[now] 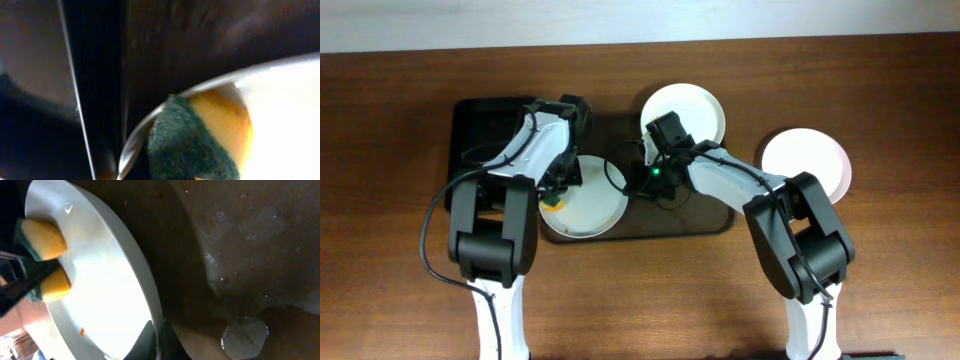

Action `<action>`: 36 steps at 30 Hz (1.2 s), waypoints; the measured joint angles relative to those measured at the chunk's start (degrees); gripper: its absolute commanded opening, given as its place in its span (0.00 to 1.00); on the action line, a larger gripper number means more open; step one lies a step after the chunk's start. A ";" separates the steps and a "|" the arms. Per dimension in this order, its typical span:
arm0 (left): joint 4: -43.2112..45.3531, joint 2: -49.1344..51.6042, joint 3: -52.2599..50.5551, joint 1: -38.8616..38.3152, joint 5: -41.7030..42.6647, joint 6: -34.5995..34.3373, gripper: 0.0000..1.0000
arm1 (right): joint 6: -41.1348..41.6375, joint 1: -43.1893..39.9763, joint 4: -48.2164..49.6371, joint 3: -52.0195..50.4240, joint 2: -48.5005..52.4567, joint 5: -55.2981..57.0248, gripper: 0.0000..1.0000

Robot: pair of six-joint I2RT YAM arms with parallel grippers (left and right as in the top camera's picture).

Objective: Clean dirty plates on tray and stack at the side
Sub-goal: 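Keep scrubbing the plate held by the right gripper with the sponge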

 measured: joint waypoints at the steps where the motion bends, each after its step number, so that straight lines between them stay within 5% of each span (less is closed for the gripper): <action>1: -0.87 0.07 -0.11 -0.13 -0.26 -0.17 0.00 | -0.02 0.00 0.00 0.00 0.00 -0.24 0.04; 8: -3.08 0.09 -0.33 1.36 5.64 10.40 0.01 | 0.02 0.00 -0.04 0.04 0.00 -0.28 0.04; 12: -2.56 -0.28 -0.42 3.87 17.38 22.64 0.01 | 0.00 -0.35 -0.04 0.04 0.00 -0.22 0.04; 19: 4.09 -0.28 -0.76 1.90 34.16 28.61 0.01 | 0.00 -0.55 -0.02 0.04 0.00 -0.22 0.04; 27: 16.79 -0.31 -0.81 -0.57 37.31 23.50 0.01 | 0.02 -0.94 0.17 0.13 -0.02 0.24 0.04; 36: 13.14 -0.83 0.02 0.74 16.74 6.88 0.01 | 0.09 -0.98 0.17 0.15 -0.02 0.35 0.04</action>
